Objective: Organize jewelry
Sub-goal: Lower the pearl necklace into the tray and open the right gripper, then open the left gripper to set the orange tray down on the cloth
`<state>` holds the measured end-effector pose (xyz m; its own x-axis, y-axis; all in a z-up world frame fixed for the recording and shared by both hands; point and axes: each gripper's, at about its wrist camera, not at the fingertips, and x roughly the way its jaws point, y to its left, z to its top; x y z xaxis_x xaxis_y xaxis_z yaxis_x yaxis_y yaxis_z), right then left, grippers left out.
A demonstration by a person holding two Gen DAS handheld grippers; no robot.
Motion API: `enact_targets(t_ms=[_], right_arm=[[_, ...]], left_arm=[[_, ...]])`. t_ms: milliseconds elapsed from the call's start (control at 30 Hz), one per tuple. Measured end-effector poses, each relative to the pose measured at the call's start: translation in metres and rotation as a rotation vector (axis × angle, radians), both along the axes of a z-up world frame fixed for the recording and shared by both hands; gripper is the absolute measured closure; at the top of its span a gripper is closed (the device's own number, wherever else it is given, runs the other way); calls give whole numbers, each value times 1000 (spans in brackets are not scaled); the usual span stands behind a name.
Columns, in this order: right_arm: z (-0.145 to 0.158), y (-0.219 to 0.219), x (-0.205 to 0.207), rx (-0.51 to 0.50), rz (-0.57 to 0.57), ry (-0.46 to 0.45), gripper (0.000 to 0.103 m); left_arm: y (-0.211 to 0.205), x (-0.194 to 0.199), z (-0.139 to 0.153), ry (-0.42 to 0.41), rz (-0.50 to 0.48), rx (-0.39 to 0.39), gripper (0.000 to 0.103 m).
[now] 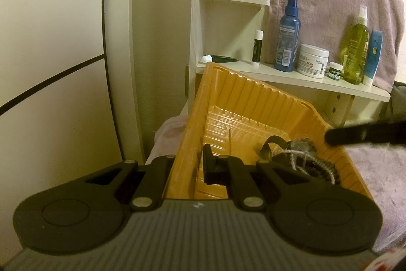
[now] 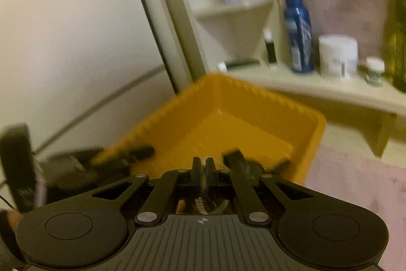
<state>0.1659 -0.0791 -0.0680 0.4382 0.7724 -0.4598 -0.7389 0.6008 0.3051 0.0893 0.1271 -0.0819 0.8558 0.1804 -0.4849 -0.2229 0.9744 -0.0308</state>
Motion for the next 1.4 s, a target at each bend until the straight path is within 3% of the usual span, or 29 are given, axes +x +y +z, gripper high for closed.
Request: enact_targets(t_ms=[67,100,167,200,367,800,1100,1400], right_arm=[[-8,0,0,-20,-7,15,90],[-10,-2,0,-25,-14,19,76],[-10,-5,-1,-20,-31,8,56],[-8,-7,-2,-12,-37,-3,53],[-2,-18,-6,-8,-69,-17,51],[-13,-67,0,-28,-253,55,48],[-15,-81,-3,-39,-307,71,47],[-16,-92,-11,-55,-347,75,47]], left_arm=[[0,0,0,0,1,-4,95],[1,0,0,0,1,-5,95],[0,-1,0,-1,2,-5,95],[1,-1,0,-2,1,-5,95],[1,-2,-1,-1,1,-6,95],[12,-1,-12,11,7,-53,94],[26,0,-28,12,17,-135,93],[31,-1,-42,31,4,-147,91]])
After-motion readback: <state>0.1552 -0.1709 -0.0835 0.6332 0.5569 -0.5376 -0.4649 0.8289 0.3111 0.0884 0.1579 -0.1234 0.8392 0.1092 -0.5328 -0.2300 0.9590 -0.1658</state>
